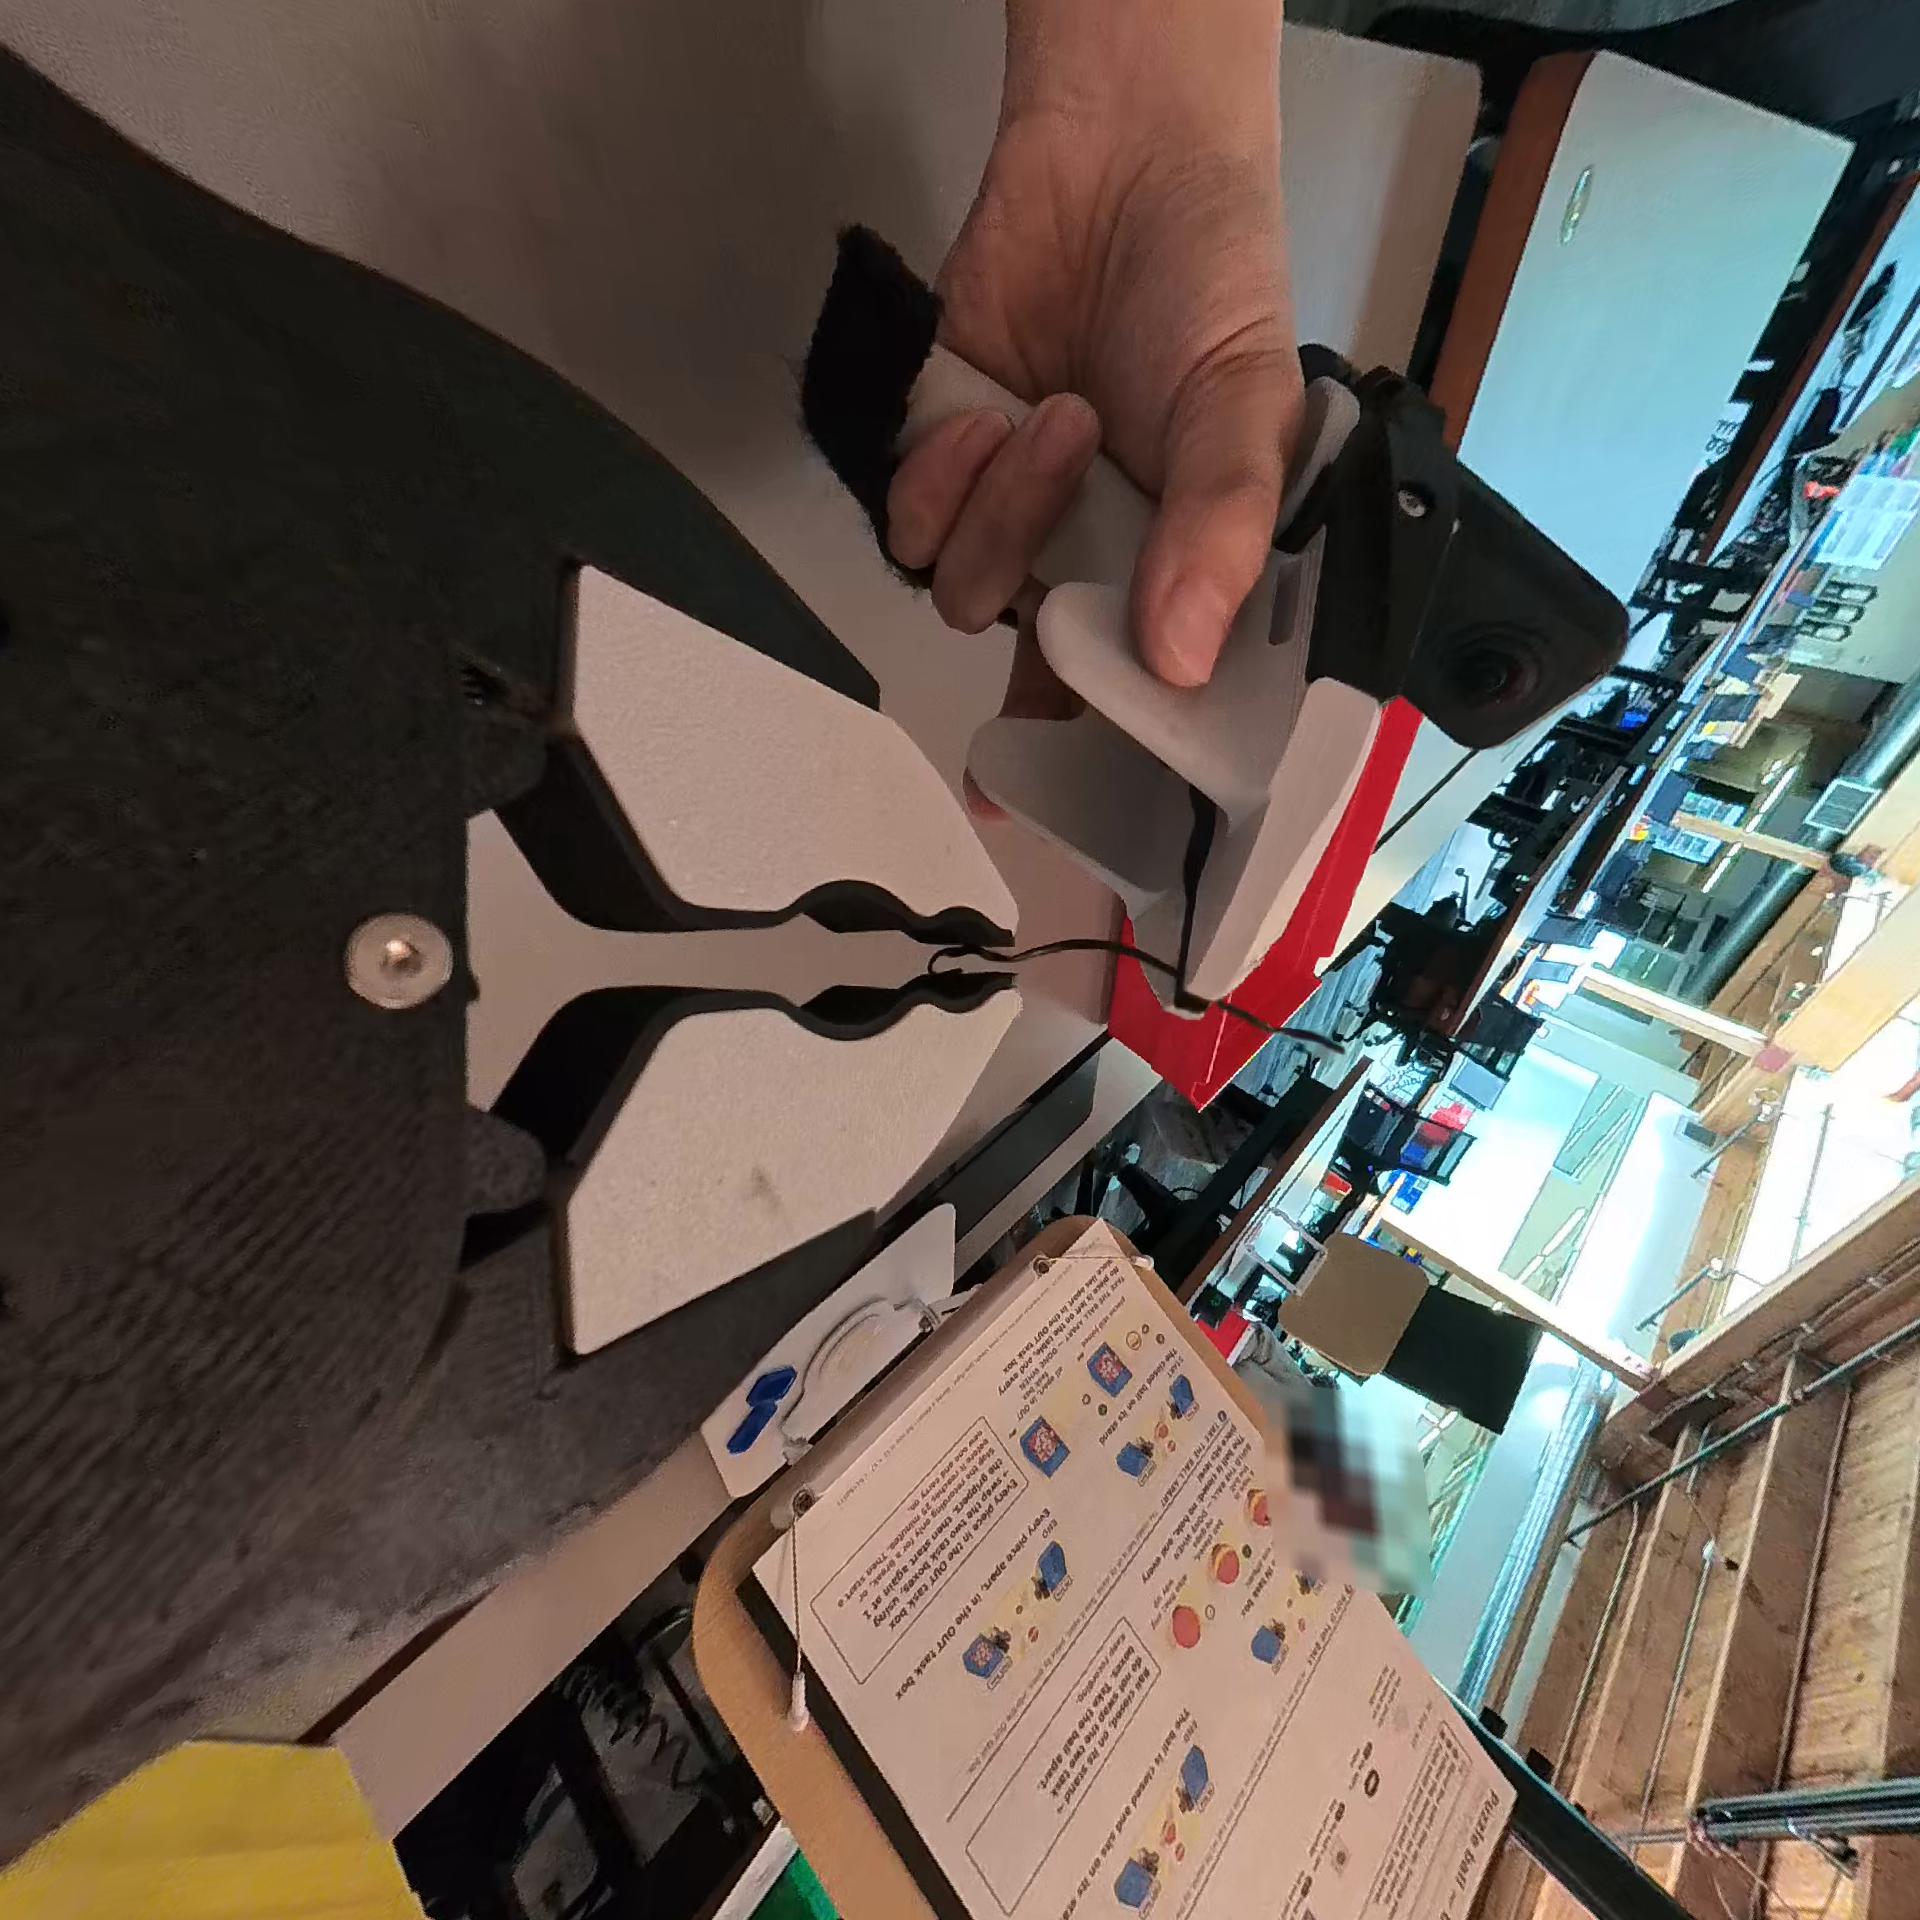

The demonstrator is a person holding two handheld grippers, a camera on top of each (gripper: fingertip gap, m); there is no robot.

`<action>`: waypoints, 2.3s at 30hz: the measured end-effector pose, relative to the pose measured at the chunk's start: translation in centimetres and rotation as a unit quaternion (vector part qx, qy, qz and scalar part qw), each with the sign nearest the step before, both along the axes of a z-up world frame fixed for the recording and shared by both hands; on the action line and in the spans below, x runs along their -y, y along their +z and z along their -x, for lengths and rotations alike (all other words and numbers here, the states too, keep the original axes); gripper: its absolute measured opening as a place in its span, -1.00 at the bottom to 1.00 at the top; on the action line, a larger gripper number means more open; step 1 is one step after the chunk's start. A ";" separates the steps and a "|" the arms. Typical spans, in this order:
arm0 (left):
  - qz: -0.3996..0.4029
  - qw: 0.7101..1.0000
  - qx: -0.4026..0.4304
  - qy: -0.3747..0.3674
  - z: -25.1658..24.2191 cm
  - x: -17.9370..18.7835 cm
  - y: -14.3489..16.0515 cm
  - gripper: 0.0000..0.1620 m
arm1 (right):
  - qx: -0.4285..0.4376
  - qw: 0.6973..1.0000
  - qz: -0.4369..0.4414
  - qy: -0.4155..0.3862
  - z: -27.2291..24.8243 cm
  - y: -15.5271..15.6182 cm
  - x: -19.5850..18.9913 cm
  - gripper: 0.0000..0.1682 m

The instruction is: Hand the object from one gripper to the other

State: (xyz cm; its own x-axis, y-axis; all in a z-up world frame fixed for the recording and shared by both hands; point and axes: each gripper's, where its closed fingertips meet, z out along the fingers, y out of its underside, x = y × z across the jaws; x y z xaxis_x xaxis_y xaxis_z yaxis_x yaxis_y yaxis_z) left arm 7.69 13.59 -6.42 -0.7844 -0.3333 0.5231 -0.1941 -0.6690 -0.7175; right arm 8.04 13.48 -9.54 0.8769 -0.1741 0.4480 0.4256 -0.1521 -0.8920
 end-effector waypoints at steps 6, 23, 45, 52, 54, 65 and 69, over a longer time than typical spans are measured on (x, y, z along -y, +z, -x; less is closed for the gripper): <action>-0.030 0.999 -0.018 0.017 -0.7 -0.8 -0.9 -0.95 | 0.024 1.000 0.012 -0.009 -0.2 0.2 0.2 -0.96; -0.765 0.440 0.345 0.319 -0.8 0.7 -6.0 -0.67 | -0.153 0.981 0.119 0.026 0.1 -3.0 1.5 -0.96; -0.527 0.768 0.196 0.308 -1.3 -0.4 -3.1 -0.99 | -0.140 0.989 0.016 0.048 -0.7 -0.1 1.9 -0.51; -0.287 0.936 0.082 0.186 -0.1 -0.1 -0.4 -1.00 | -0.104 0.994 0.003 0.040 -0.6 -0.2 1.0 -0.57; -0.232 0.957 0.056 0.163 -0.1 -0.2 0.0 -1.00 | -0.073 0.997 0.004 0.033 -0.4 -0.2 0.8 -0.57; 0.027 0.995 -0.098 -0.006 -0.1 -0.4 0.1 -1.00 | 0.147 0.983 -0.075 0.078 2.4 2.5 1.4 -0.70; 0.022 0.995 -0.097 -0.007 0.0 -0.2 0.1 -1.00 | 0.165 0.982 -0.062 0.065 2.1 2.1 1.2 -0.80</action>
